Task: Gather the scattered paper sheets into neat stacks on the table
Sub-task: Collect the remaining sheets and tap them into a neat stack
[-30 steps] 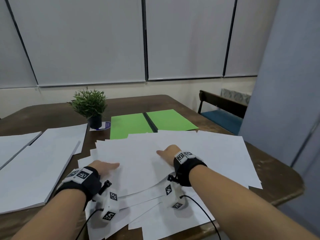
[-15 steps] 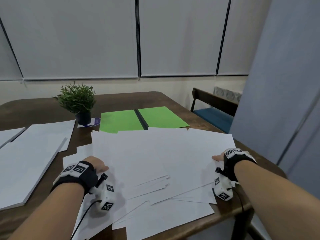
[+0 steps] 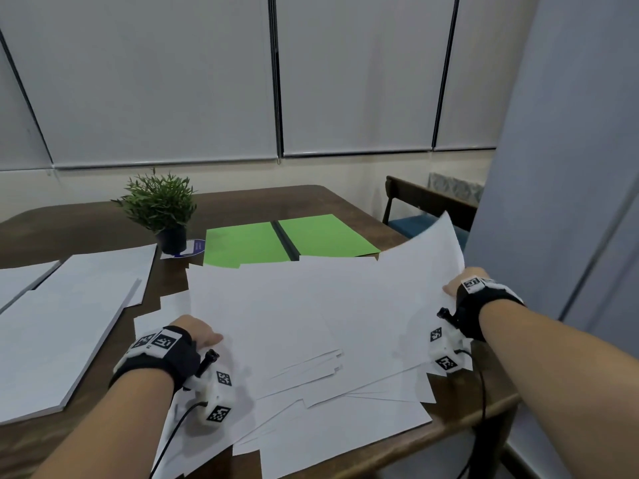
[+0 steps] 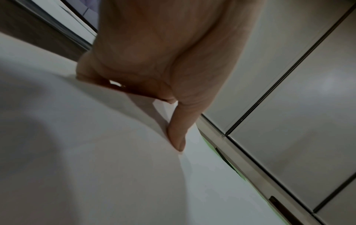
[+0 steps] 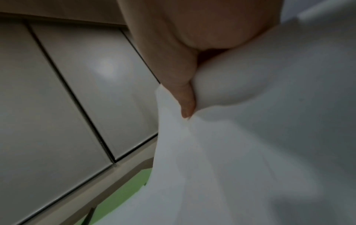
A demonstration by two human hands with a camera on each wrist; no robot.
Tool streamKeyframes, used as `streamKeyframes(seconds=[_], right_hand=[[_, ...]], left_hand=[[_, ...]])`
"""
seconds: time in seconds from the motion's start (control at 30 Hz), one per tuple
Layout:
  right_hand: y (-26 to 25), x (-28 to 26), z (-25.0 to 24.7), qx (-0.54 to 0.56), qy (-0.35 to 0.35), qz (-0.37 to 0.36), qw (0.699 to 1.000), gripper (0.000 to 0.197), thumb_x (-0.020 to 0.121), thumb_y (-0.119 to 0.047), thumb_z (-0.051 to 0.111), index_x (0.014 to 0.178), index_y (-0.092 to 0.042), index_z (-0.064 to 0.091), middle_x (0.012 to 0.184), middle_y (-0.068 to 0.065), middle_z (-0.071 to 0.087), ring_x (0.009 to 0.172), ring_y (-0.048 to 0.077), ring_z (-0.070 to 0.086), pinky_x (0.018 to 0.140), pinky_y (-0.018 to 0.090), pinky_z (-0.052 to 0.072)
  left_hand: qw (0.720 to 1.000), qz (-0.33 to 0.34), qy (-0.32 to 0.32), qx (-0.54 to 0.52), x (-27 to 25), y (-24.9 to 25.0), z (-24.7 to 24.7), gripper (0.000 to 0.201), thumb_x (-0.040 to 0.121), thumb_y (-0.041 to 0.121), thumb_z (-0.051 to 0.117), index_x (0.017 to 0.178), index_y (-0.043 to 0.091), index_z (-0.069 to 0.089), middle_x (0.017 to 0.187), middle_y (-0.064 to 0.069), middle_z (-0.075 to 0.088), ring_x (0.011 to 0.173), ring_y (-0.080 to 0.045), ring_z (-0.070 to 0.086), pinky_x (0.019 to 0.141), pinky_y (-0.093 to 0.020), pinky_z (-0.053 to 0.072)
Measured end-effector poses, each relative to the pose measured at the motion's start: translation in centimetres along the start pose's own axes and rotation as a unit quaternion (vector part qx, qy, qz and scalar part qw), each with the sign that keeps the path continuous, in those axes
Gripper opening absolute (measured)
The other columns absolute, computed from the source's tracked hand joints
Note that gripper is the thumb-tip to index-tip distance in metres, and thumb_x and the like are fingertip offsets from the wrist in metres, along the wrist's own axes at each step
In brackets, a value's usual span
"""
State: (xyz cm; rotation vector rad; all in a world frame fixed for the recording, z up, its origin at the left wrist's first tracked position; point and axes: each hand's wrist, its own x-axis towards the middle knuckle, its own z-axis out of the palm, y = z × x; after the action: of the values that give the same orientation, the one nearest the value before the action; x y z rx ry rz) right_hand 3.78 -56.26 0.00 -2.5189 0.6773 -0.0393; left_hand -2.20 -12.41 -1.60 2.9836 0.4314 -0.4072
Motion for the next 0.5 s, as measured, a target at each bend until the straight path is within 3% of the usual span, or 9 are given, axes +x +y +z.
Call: streamKeyframes(seconds=[0.07,0.13,0.17,0.3,0.4,0.5], right_hand=[[-1.6,0.1,-1.6,0.066,0.053,-0.034,0.996,0.017,0.087,-0.011,0.061,0.102,-0.005,0.063,0.092,0.014,0.062,0.081,0.032,0.056,0.072,0.034,0.043],[-3.8,-0.2,-3.5,0.083,0.092,-0.078,0.989,0.004,0.088,-0.014,0.061,0.087,-0.01,0.06,0.092,0.015,0.063,0.075,0.03,0.053,0.072,0.034,0.044],[-5.2,-0.6,-4.4,0.096,0.105,-0.105,0.984,0.005,0.088,-0.016,0.061,0.086,-0.011,0.059,0.094,0.014,0.063,0.076,0.029,0.053,0.073,0.034,0.044],[-11.1,-2.7,-7.3,0.166,0.143,-0.212,0.953,0.022,0.089,-0.021,0.06,0.109,-0.012,0.064,0.095,0.008,0.061,0.083,0.026,0.055,0.075,0.028,0.042],[-15.1,-4.7,-7.6,0.221,0.137,-0.274,0.926,0.022,0.087,-0.024,0.063,0.106,-0.013,0.068,0.096,0.007,0.067,0.088,0.026,0.061,0.074,0.026,0.041],[-17.3,-6.2,-5.8,0.285,0.099,-0.294,0.907,0.024,0.084,-0.028,0.067,0.101,-0.013,0.071,0.096,0.005,0.071,0.089,0.023,0.066,0.077,0.028,0.049]], left_hand=[[1.0,-0.004,0.009,-0.018,0.0,0.0,0.1,0.056,0.105,0.04,0.014,0.14,0.009,0.044,0.146,-0.008,0.043,0.134,-0.021,0.039,0.105,-0.024,0.03],[0.999,-0.011,0.012,-0.03,0.1,0.0,0.1,0.056,0.104,0.042,0.015,0.141,0.01,0.043,0.147,-0.007,0.042,0.135,-0.021,0.039,0.106,-0.023,0.03],[0.999,-0.016,0.009,-0.037,0.2,0.0,0.1,0.057,0.104,0.043,0.015,0.141,0.01,0.042,0.147,-0.006,0.042,0.135,-0.021,0.038,0.106,-0.023,0.03],[0.998,-0.034,-0.008,-0.055,0.4,-0.2,0.0,0.056,0.103,0.045,0.02,0.141,0.01,0.042,0.147,-0.006,0.042,0.135,-0.021,0.039,0.106,-0.024,0.03],[0.996,-0.045,-0.036,-0.071,0.9,-0.9,-0.1,0.054,0.104,0.042,0.023,0.141,0.008,0.041,0.147,-0.009,0.04,0.134,-0.023,0.04,0.105,-0.024,0.031],[0.982,-0.069,-0.03,-0.175,2.0,-1.6,0.1,0.057,0.105,0.039,0.019,0.143,0.001,0.036,0.149,-0.017,0.035,0.136,-0.028,0.037,0.107,-0.027,0.029]])
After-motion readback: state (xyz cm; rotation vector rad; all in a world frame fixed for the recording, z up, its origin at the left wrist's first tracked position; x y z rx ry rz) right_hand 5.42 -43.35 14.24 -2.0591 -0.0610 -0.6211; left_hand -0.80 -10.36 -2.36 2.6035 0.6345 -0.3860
